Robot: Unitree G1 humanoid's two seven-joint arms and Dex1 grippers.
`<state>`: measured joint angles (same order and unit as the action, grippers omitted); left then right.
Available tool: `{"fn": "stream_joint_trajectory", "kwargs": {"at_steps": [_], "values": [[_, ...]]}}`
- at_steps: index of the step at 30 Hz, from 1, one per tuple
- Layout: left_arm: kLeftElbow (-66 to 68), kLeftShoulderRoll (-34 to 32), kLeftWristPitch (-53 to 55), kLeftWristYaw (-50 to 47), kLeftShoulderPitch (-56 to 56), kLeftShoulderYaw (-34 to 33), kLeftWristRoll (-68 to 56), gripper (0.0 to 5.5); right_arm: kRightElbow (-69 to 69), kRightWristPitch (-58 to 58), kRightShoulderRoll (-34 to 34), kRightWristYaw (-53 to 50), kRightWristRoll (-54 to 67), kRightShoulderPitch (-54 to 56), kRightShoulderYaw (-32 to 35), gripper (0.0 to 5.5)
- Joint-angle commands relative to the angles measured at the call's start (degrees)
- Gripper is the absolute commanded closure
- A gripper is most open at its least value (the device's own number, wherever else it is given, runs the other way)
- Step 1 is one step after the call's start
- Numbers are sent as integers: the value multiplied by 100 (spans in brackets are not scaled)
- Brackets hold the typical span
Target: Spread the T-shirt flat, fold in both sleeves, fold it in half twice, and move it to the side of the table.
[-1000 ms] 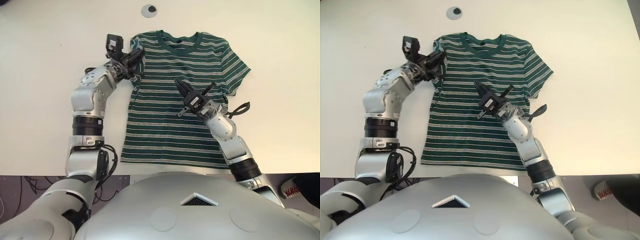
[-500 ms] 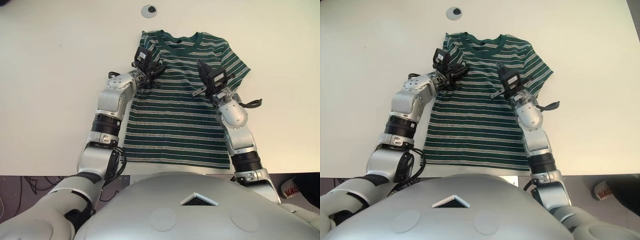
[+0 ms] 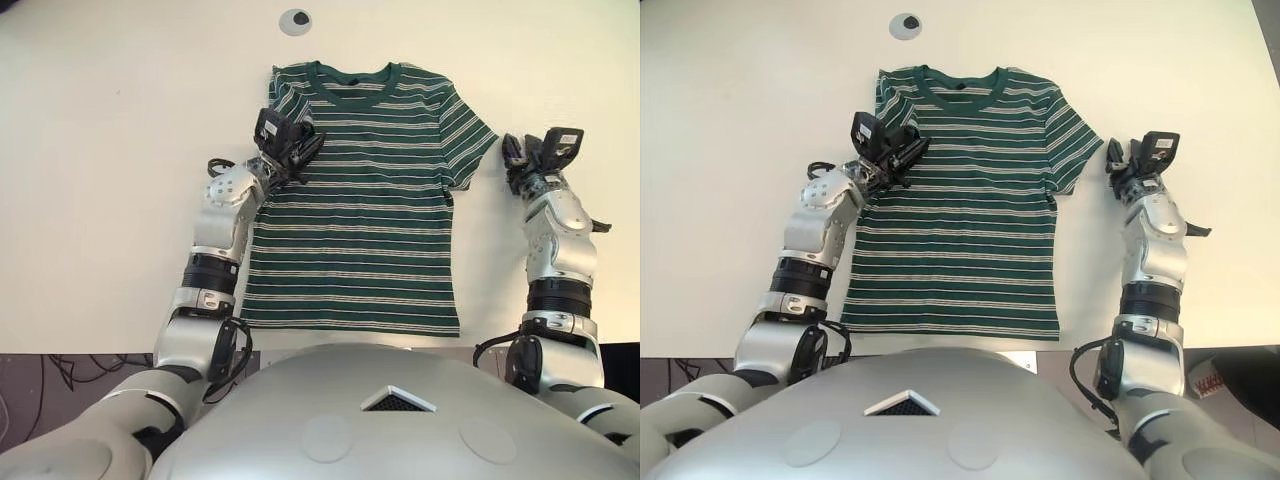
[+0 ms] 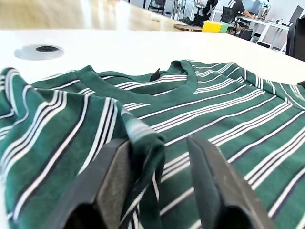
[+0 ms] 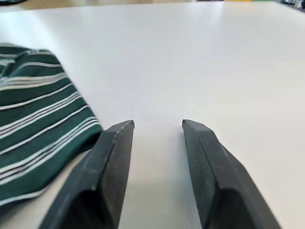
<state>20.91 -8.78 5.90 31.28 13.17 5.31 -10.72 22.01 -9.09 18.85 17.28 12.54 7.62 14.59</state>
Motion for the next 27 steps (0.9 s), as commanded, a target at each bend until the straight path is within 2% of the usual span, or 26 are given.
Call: {"fn": "stream_joint_trajectory", "kwargs": {"at_steps": [1,7,11,16,27], "values": [[-555,82,-385,152,-195,-165,-259,354,197,-301,3,375,224,-25,-26,364],[-713,98,-765,183,-254,-135,-245,354,184,-818,-83,900,899,98,222,364],[-613,73,-1094,120,-356,95,106,354,152,-1083,-90,1161,986,36,82,364],[-772,59,-1295,-29,-495,68,193,354,49,-1170,-65,1217,903,-78,-92,364],[-1264,-253,-1322,-92,-1054,128,361,354,-189,-1149,-32,1129,864,-269,-138,530]]}}
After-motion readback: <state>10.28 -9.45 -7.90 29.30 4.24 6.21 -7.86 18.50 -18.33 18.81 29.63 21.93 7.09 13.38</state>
